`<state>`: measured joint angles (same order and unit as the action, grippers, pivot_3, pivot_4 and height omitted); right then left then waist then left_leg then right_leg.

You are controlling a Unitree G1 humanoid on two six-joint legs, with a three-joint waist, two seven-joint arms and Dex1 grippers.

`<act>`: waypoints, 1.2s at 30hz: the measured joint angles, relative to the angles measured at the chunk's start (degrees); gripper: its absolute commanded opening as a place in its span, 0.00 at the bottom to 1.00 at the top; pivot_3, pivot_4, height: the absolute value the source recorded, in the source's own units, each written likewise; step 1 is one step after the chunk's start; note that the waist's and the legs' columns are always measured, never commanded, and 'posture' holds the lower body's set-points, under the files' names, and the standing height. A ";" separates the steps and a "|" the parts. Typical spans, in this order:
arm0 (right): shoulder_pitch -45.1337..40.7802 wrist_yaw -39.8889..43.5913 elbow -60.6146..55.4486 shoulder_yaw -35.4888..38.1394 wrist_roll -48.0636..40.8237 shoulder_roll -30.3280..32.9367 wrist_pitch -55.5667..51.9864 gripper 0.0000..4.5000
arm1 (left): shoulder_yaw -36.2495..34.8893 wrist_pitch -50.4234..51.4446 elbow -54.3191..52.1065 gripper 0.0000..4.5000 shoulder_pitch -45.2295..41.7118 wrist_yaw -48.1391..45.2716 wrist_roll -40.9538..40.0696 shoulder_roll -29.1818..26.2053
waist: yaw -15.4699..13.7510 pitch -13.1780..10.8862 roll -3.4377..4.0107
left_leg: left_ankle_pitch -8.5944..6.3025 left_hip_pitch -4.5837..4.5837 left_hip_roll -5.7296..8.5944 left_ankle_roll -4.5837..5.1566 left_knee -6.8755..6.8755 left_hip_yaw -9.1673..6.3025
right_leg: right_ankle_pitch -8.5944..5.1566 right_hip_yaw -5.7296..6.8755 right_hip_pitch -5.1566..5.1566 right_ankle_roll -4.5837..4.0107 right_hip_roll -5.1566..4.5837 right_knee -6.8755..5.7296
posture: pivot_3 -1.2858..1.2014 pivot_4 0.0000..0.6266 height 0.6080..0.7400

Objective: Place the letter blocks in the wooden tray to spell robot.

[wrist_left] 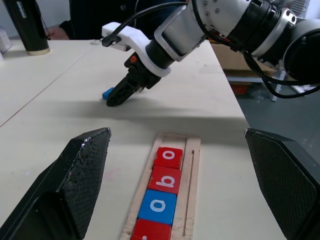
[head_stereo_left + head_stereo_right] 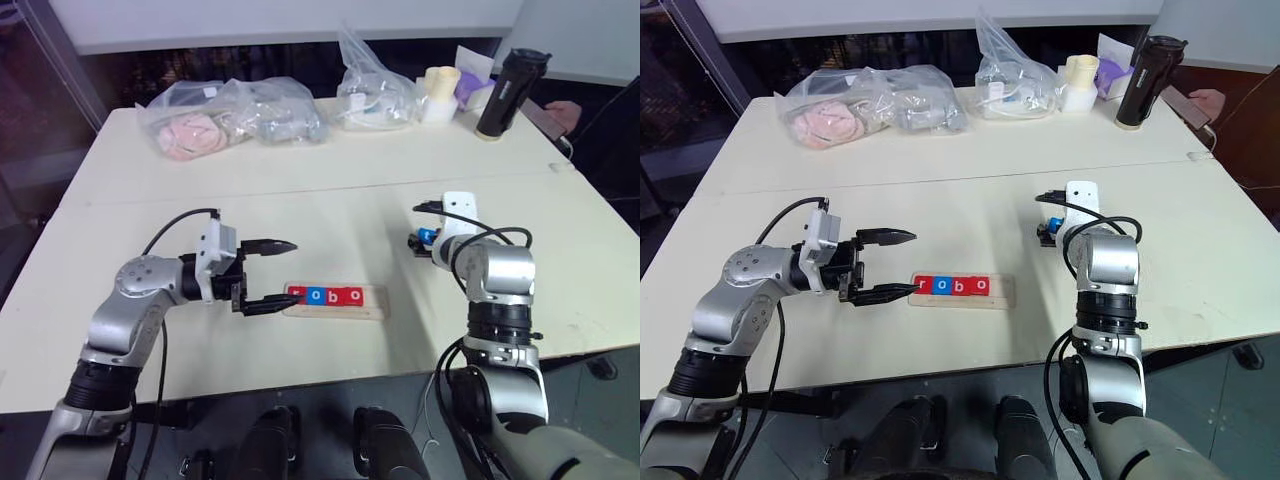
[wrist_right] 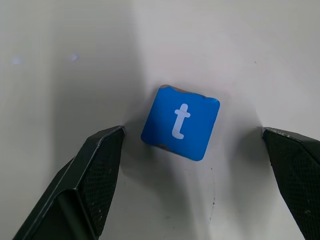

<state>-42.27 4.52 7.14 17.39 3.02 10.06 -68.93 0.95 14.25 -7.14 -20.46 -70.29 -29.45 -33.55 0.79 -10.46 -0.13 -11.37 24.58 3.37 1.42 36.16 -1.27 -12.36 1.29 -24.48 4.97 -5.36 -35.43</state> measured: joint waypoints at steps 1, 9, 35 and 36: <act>-0.05 -0.37 0.47 0.13 -0.27 0.00 0.46 0.69 | -0.01 0.00 0.00 1.00 0.00 0.05 0.00 0.00 | 0.00 0.00 0.00 | 0.00 -0.08 0.00 0.00 -0.02 0.00 | -0.01 0.00 0.06 0.00 0.00 0.01 | 0.52 0.24 0.98; 1.12 -2.03 -2.19 -1.69 -1.59 0.68 -1.14 0.25 | 0.01 -0.08 0.05 1.00 -0.02 0.53 0.03 0.24 | -0.07 0.00 0.00 | 0.00 -0.09 -0.02 0.00 -0.04 -0.01 | -0.01 0.00 0.04 0.00 -0.02 0.00 | 0.52 0.24 0.98; 25.46 -0.44 -46.53 -5.15 -19.06 7.08 -23.17 0.99 | 0.40 -2.20 1.83 1.00 0.05 0.29 0.25 1.71 | -0.19 -0.02 0.01 | -0.04 0.16 -0.10 -0.02 -0.15 -0.08 | -0.06 0.18 -0.06 0.02 -0.24 0.35 | 0.52 0.24 0.98; 25.19 0.83 -46.37 -6.04 -20.81 10.49 -23.17 0.99 | 0.40 -2.20 1.82 1.00 0.04 0.31 0.25 1.73 | -0.21 -0.05 0.05 | -0.04 0.17 -0.10 -0.02 -0.11 -0.08 | -0.06 0.20 -0.05 0.02 -0.26 0.35 | 0.52 0.24 0.98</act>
<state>-17.08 5.35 -39.23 11.35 -17.79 20.55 -92.10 1.35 12.04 -5.31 -20.42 -69.98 -29.20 -31.82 0.57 -10.51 -0.08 -11.41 24.75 3.27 1.40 36.05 -1.35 -12.42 1.48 -24.53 5.00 -5.61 -35.08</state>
